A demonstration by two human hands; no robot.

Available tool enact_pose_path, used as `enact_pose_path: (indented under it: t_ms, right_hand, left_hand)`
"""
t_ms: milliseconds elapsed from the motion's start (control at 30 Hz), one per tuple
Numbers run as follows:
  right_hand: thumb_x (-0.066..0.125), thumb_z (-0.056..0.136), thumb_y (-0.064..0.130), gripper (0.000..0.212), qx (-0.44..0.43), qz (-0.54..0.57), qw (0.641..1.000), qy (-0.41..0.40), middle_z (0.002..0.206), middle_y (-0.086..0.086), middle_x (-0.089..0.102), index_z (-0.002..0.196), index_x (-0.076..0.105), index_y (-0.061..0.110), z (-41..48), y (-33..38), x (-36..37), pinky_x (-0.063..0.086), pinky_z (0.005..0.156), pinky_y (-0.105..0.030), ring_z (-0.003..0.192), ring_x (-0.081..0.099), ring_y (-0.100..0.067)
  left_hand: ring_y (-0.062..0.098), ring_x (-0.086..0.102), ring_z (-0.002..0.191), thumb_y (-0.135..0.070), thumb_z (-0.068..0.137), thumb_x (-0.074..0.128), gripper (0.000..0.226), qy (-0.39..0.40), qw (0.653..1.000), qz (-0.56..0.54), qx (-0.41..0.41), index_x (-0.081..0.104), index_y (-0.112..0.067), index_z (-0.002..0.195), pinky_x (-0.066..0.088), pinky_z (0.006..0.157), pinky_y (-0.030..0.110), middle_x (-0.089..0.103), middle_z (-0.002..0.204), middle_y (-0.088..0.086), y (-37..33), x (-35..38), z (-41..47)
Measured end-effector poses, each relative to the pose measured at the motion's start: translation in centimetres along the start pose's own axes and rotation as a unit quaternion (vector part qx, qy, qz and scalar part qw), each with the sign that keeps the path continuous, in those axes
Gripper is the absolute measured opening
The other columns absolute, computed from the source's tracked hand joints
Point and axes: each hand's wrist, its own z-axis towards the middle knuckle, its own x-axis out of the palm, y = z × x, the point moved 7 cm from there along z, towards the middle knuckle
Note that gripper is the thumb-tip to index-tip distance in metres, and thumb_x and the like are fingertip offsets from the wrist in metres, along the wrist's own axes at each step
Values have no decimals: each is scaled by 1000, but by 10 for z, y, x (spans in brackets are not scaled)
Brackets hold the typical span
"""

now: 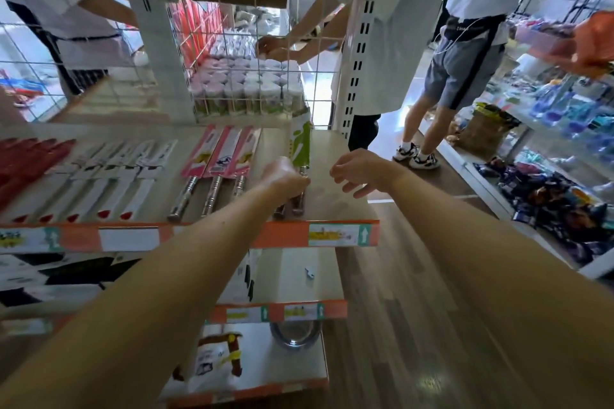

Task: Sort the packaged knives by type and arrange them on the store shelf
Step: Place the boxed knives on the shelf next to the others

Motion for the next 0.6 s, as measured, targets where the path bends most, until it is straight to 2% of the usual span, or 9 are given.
enact_pose_path:
  t_ms: [100,267,400,500,600]
  right_hand:
    - [52,94,20,28,4,-6,1000,-2,106,-5,60,120,57,8,2,-4,-5,49,62,-27,90,58,-20]
    - [53,94,19,32,11,-4,1000,-14,119,-9,63,123,56,7,5,-12,-17,50,64,-25,91,59,-21]
    - [54,94,19,33,9,-13,1000,-17,120,-8,63,125,56,8,7,-14,-19,49,59,-24,90,59,-20]
    - [55,93,19,33,8,-7,1000,-19,117,-8,64,125,57,8,10,-13,-17,51,62,-26,89,60,-20]
    - [54,94,19,33,3,-17,1000,-16,111,-6,64,125,56,8,11,-9,-13,51,61,-26,85,60,-18]
  left_hand:
    - [14,49,68,-24,92,57,33,-12,1000,1,8,55,-2,116,33,47,18,52,89,8,-8,3,0]
    - [9,44,57,-23,92,57,33,-24,999,-26,29,59,-1,116,29,42,17,55,86,7,-18,4,5]
    - [9,47,60,-22,92,58,32,-42,998,-34,42,58,-1,116,31,43,16,57,91,8,-21,4,5]
    - [15,52,76,-24,92,57,34,-49,998,-17,33,57,-2,117,34,44,15,61,100,11,-16,6,3]
    - [16,49,81,-24,93,56,32,-43,999,1,14,57,-2,117,32,46,15,55,95,8,-10,10,1]
